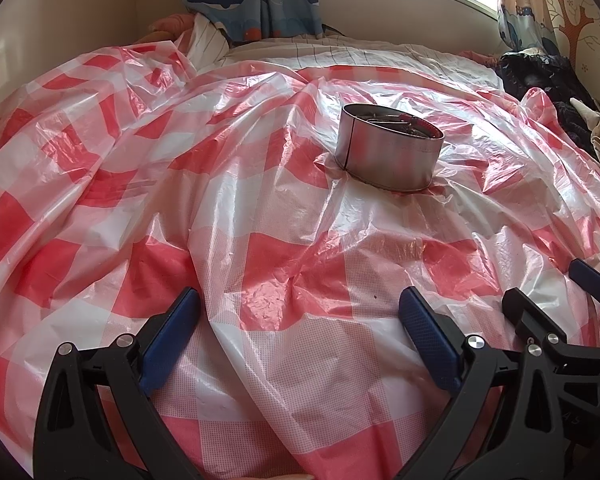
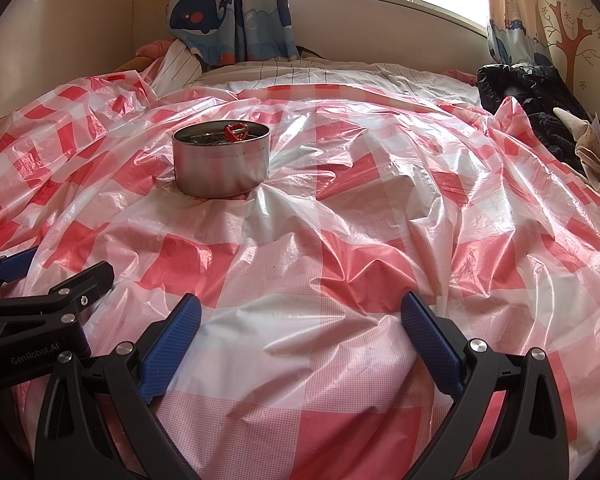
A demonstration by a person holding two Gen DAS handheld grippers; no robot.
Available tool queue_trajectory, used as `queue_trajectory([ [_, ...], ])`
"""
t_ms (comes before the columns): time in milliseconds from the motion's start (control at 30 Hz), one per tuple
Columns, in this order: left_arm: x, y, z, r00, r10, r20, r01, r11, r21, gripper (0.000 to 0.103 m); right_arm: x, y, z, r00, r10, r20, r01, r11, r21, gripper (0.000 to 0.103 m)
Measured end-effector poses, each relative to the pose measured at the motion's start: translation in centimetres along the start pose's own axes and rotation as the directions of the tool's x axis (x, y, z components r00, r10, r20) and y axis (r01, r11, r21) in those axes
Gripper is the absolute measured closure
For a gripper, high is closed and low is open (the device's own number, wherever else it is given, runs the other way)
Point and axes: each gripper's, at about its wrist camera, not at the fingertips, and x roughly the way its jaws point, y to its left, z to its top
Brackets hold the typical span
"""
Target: Organize jewelry
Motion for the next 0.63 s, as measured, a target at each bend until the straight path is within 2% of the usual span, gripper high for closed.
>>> queue_trajectory([
  [133,-0.3,-0.2,-0.2,1.0,0.007,0.02,-0.007,1.0,0.008,0.008,-0.1,-0.1,0.1,1.0,0.0,0.0,0.0,1.0,0.0,0.007],
  [233,-0.8,-0.8,-0.4,0.998,0.045,0.052,-0.047,0.998,0.049,0.008,0.0,0.0,0.0,1.0,0.002,0.001,-0.002,1.0,0.001,0.007],
  [433,-0.2,0.3,-0.1,1.0,-0.009,0.006,0.009,1.0,-0.019,0.007,-0.1,-0.1,0.0,1.0,-0.001,0.0,0.001,1.0,0.0,0.007],
  [633,-0.1,0.2,-0.2,1.0,0.003,0.003,-0.003,1.0,-0.014,0.007,-0.1,0.0,0.0,1.0,-0.001,0.0,0.001,1.0,0.0,0.007],
])
